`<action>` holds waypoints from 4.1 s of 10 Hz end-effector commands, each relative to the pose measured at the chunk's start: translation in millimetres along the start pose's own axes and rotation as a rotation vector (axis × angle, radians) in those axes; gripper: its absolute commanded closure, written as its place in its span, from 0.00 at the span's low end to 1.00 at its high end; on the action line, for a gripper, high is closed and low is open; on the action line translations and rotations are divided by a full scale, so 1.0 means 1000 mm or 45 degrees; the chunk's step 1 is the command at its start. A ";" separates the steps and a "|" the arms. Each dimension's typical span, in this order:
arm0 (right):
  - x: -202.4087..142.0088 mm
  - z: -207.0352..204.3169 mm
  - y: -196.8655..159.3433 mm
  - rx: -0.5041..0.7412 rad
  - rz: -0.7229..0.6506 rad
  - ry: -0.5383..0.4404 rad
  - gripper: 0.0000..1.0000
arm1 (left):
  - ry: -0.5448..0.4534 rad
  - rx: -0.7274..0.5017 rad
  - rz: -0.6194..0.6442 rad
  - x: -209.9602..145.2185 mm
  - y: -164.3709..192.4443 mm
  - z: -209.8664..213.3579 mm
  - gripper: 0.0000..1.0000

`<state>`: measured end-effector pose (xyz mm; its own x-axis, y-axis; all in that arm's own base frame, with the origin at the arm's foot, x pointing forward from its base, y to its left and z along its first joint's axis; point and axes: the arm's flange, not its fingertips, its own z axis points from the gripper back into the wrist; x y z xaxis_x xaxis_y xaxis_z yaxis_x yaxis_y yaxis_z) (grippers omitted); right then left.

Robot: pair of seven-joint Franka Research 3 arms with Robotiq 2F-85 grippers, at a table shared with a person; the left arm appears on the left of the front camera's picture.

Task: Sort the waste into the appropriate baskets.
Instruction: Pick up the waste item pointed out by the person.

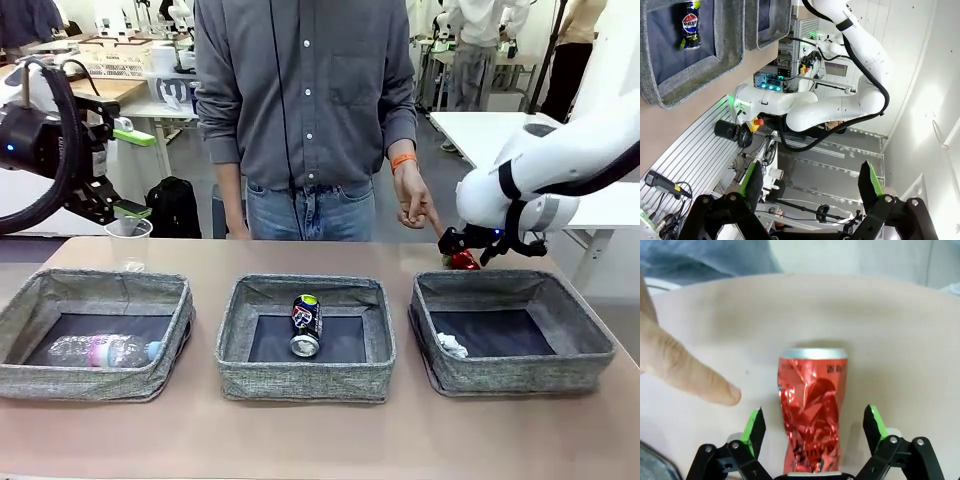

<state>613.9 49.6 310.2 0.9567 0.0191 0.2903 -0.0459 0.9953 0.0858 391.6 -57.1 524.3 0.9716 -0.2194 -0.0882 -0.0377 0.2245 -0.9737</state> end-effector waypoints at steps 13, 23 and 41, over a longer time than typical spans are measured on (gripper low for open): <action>0.005 -0.007 0.001 -0.031 -0.092 -0.037 0.95 | -0.012 -0.004 -0.001 -0.001 -0.003 -0.002 0.03; -0.044 0.146 0.027 -0.227 -0.364 -0.582 1.00 | -0.012 -0.004 -0.001 -0.001 -0.003 -0.002 0.03; -0.166 0.411 0.364 -0.012 0.018 0.238 0.64 | -0.012 -0.004 -0.001 -0.001 -0.003 -0.002 0.03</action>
<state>291.4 343.5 659.8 0.9829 0.0533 0.1764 -0.0767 0.9888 0.1284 391.6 -58.0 524.3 0.9713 -0.2207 -0.0884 -0.0373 0.2258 -0.9735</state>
